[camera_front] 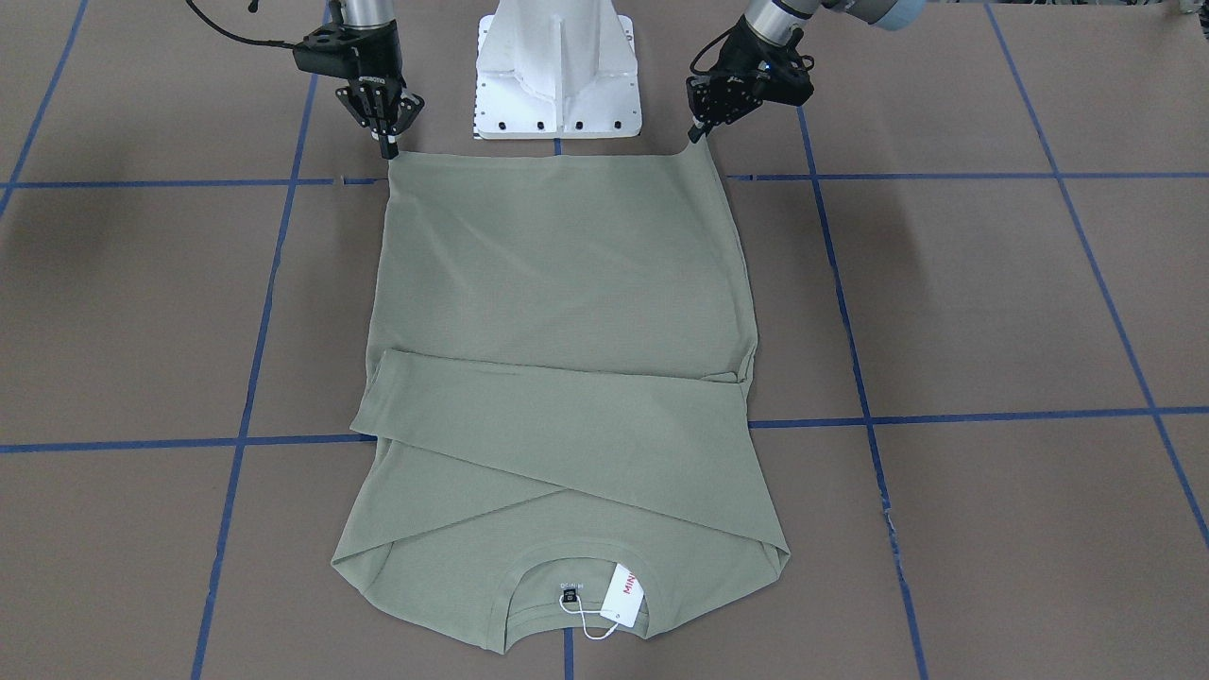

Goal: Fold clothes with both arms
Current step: 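Lift the hem with both grippers and fold it toward the collar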

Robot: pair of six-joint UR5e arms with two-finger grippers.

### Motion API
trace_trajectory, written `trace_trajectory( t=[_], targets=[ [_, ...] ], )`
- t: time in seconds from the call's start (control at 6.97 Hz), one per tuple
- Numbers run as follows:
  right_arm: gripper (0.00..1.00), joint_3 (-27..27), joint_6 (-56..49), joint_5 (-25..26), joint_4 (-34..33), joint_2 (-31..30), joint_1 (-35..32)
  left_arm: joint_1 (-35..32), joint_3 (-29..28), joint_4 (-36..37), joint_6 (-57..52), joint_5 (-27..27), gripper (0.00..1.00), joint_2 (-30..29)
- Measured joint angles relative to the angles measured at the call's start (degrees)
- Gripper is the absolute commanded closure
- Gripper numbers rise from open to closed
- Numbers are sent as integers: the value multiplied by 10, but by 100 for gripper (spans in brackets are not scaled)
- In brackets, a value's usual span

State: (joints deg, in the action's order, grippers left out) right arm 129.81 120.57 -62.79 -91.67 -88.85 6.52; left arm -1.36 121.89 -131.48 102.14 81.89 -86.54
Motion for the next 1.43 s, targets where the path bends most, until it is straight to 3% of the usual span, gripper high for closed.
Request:
trace_trajectory(
  t=[0.29, 0.43, 0.57, 0.72, 1.0, 1.15, 1.43],
  targets=[
    [100, 125, -1, -41, -125, 7, 3, -20, 117, 86, -2, 72, 100, 8],
    [100, 199, -1, -80, -224, 42, -2, -42, 214, 175, -2, 127, 100, 4],
    [100, 237, -9, -125, -316, 108, -25, -75, 281, 250, -5, 183, 100, -13],
    [100, 248, -34, -161, -384, 172, -55, -109, 306, 295, -15, 226, 100, -40],
    [100, 224, -137, -182, -423, 236, -119, -160, 234, 322, -86, 248, 100, -117],
    [100, 175, -206, -193, -398, 254, -175, -201, 174, 323, -141, 250, 100, -153],
    [100, 26, -302, -253, -260, 265, -292, -282, 61, 313, -233, 253, 100, -198]
  ],
)
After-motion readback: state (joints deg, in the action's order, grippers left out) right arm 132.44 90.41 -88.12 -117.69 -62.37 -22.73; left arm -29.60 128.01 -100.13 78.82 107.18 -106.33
